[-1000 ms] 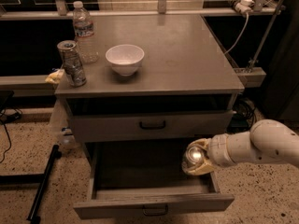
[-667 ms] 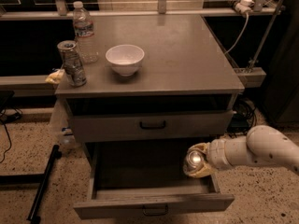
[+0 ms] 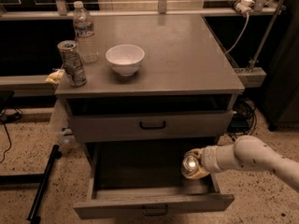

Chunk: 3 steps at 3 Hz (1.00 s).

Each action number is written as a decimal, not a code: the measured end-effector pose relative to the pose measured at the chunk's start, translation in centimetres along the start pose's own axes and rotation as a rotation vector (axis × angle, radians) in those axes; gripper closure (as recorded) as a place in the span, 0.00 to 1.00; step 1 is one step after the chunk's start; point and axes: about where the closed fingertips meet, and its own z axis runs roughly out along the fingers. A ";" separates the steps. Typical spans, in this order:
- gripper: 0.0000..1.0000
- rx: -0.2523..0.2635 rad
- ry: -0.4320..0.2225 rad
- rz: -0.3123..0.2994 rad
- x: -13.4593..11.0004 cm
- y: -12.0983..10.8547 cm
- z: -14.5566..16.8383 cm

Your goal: Place 7up can into middle drawer

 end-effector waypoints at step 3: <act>1.00 -0.002 -0.003 0.041 3.8 0.0 5.8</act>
Offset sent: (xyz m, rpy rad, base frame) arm 0.0279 0.0025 -0.0717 0.0034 0.0119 -0.0281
